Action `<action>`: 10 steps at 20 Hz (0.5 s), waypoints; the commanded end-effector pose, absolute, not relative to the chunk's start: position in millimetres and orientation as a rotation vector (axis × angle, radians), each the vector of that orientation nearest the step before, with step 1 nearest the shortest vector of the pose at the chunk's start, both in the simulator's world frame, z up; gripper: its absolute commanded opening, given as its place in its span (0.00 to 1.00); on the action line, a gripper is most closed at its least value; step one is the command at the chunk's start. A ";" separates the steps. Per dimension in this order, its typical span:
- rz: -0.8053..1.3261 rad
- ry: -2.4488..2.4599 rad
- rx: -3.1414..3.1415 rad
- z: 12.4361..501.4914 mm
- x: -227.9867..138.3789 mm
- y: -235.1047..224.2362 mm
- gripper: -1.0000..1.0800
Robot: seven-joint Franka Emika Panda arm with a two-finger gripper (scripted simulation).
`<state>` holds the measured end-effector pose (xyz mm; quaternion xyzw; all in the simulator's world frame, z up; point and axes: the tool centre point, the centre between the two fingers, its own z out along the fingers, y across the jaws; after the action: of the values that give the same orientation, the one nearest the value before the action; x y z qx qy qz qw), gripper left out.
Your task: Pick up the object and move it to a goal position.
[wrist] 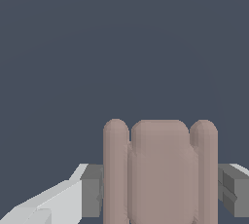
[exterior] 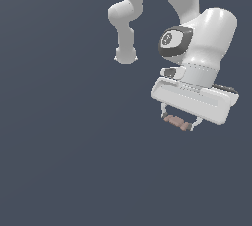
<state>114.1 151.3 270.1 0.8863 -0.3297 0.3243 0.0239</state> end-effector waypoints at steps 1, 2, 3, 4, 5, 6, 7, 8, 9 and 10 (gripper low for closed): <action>1.058 -1.044 2.708 285.6 117.2 164.4 0.00; 1.080 -1.054 2.694 291.8 118.4 169.8 0.00; 1.100 -1.063 2.680 297.8 119.6 175.1 0.00; 1.120 -1.071 2.666 303.6 120.7 180.2 0.00; 1.139 -1.080 2.652 309.3 121.7 185.2 0.00; 1.158 -1.087 2.639 314.7 122.7 190.0 0.00; 1.175 -1.095 2.626 319.8 123.6 194.6 0.00; 1.192 -1.102 2.613 324.8 124.4 199.1 0.00; 1.207 -1.109 2.601 329.5 125.2 203.4 0.00; 1.222 -1.115 2.589 333.9 125.9 207.4 0.00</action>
<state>124.7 201.4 326.4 0.8481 -0.3585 0.3888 0.0328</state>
